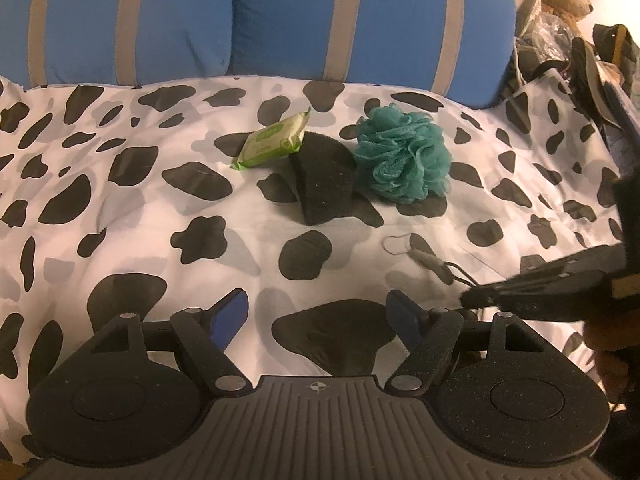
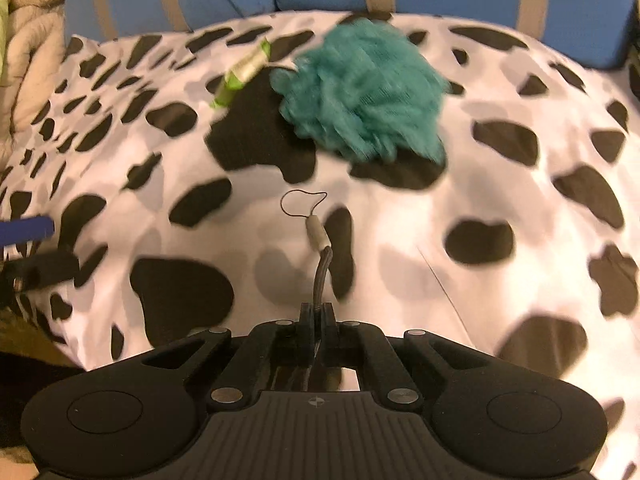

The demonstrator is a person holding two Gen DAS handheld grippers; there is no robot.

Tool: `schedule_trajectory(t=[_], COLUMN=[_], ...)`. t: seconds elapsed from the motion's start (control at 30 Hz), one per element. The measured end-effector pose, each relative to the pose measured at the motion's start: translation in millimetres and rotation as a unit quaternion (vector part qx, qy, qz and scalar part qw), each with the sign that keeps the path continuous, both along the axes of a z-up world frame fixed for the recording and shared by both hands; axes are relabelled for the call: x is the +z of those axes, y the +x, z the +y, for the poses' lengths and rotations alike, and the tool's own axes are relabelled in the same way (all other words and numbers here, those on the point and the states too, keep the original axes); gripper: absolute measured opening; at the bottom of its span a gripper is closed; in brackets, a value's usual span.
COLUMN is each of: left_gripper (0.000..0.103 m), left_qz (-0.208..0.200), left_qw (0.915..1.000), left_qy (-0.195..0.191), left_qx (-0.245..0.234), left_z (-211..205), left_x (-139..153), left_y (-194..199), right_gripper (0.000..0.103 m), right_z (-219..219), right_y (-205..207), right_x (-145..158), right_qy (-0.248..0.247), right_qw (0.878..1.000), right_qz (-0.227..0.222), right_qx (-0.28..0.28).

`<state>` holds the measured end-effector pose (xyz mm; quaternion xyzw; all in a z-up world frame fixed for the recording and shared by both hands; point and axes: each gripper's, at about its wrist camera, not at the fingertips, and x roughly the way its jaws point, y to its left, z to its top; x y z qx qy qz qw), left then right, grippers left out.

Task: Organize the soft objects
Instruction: 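Reach right gripper to the grey earphone cord and close on its plug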

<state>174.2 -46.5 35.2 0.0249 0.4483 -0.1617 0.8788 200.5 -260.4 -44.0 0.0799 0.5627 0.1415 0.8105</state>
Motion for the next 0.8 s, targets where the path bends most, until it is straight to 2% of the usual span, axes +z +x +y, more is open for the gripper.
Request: schedule_trajectory(t=[0.1,0.17,0.2,0.23,0.27,0.5,0.57,0.73,0.8], left_gripper=[0.075,0.075,0.075,0.075,0.075,0.075,0.075,0.075,0.075], left_qz=[0.002,0.003,0.003,0.004,0.005,0.009,0.01,0.012,0.012], left_qw=[1.0,1.0,1.0,1.0,1.0,0.9999,0.9999,0.9999,0.9999], left_qy=[-0.001,0.001,0.002,0.002,0.002,0.003,0.004,0.001,0.0], left_qx=[-0.004,-0.005,-0.005,-0.005,-0.004,-0.007,-0.007,-0.002,-0.002], left_z=[-2.5,-4.0,-4.6,-5.0,-5.5,-8.2,-8.1,-6.0,-6.1], left_x=[-0.5,-0.9,-1.1,-1.3,-1.4,-2.6,-2.5,-2.2,-2.3], left_y=[-1.2,-1.6,-1.5,-1.3,-1.2,-0.3,-0.1,2.5,2.5], right_gripper=[0.008,0.023,0.034,0.041,0.041,0.041,0.037,0.011,0.008], right_z=[-5.3,-5.4,-5.7,-4.1,-1.1,23.7,29.5,41.9,42.1], right_y=[-9.4,-11.6,-11.4,-11.2,-9.7,4.0,6.9,3.5,3.2], right_x=[2.3,2.7,2.3,2.0,1.6,-10.8,-16.8,-16.9,-18.5], right_qy=[-0.012,-0.028,-0.033,-0.039,-0.045,-0.096,-0.12,-0.15,-0.151], right_qw=[1.0,0.999,0.999,0.999,0.998,0.99,0.987,0.98,0.98], right_qz=[-0.001,-0.013,-0.02,-0.027,-0.034,-0.064,-0.062,-0.058,-0.051], right_qx=[0.007,0.013,0.015,0.02,0.028,0.078,0.089,0.119,0.116])
